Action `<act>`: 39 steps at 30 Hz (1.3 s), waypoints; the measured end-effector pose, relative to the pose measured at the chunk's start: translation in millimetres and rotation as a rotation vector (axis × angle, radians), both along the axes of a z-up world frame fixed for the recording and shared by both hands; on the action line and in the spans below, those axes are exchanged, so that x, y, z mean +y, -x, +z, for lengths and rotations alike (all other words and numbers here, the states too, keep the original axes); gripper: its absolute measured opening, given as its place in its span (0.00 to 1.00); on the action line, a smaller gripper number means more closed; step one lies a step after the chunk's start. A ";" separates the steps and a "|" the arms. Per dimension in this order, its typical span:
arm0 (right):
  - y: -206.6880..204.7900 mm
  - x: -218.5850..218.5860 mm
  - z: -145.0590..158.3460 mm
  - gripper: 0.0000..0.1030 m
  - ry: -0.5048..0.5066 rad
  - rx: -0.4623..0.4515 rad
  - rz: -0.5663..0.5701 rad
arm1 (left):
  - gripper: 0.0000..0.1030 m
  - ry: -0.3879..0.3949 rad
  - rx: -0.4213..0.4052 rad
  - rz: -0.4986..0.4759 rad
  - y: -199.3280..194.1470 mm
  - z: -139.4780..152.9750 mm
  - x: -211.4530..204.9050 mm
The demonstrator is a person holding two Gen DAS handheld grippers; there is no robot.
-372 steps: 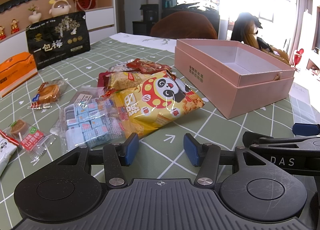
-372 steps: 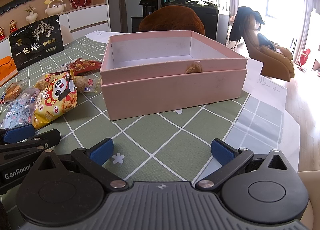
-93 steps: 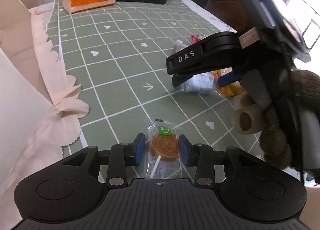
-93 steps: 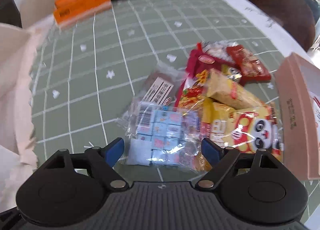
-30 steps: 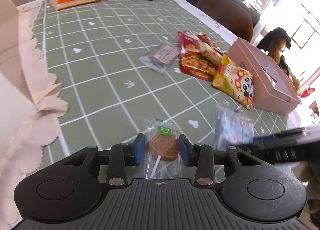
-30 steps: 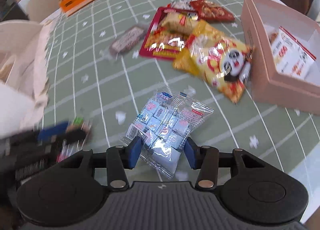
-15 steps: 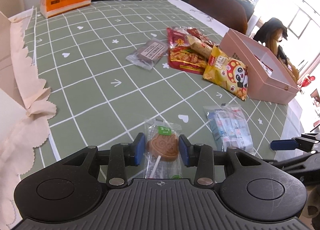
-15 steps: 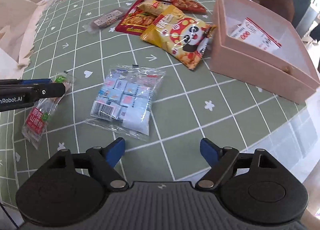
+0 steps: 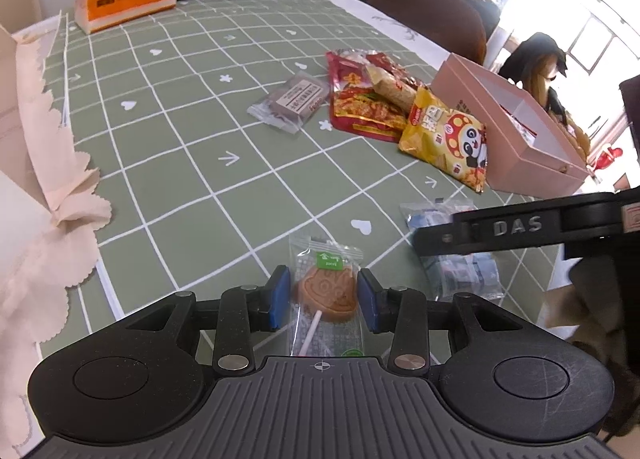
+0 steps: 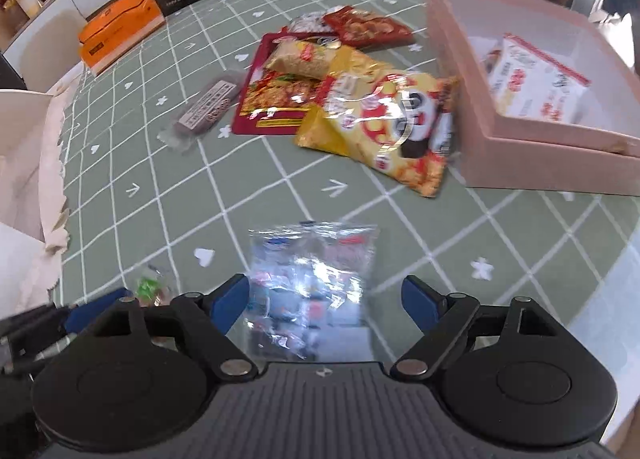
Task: Organize snacks
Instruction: 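Carry the lollipop and candy bag over the pink box and release both inside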
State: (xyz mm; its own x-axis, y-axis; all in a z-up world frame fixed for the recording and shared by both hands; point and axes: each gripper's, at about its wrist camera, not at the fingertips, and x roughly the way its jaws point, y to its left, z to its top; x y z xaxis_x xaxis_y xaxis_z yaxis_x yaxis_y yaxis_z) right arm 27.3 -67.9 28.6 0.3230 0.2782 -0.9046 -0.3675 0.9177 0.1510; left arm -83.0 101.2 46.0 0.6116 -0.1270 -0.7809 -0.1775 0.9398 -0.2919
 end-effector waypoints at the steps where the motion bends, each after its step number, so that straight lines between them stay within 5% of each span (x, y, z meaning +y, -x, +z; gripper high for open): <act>1: -0.6 3.2 -1.4 0.90 0.004 -0.003 0.009 | 0.40 0.014 -0.004 0.000 0.9 1.1 1.9; 17: 10.5 6.1 -14.1 1.00 0.112 -0.111 0.052 | 0.43 -0.116 -0.007 -0.127 6.9 -2.4 -23.1; 19: 13.3 4.7 -12.2 0.91 0.102 -0.117 0.040 | 0.43 -0.119 0.007 -0.127 4.6 -1.6 -23.7; 22: 22.1 1.7 -2.4 0.58 0.091 -0.136 0.069 | 0.44 -0.167 0.035 -0.146 0.7 -0.9 -31.3; 27: 31.3 -32.9 11.5 0.57 0.023 -0.085 0.062 | 0.40 -0.148 0.056 -0.158 -4.8 1.9 -41.1; 30: 35.1 -64.4 21.4 0.57 0.008 -0.100 0.035 | 0.40 -0.164 0.010 -0.178 -8.9 11.1 -56.4; 33: 32.8 -97.5 41.3 0.57 -0.009 -0.131 -0.003 | 0.40 -0.027 -0.090 -0.188 -26.0 46.1 -61.0; 39: -12.8 -161.8 144.5 0.57 -0.116 -0.319 -0.115 | 0.40 0.069 -0.365 -0.237 -105.9 152.7 -80.6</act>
State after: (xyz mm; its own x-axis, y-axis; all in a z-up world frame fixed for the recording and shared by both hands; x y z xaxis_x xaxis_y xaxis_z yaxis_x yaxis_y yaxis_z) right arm 40.1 -229.7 173.1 0.6191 0.3184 -0.7179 -0.3078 0.9394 0.1512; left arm 22.9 20.6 198.7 0.7934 -0.3414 -0.5039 0.1673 0.9183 -0.3588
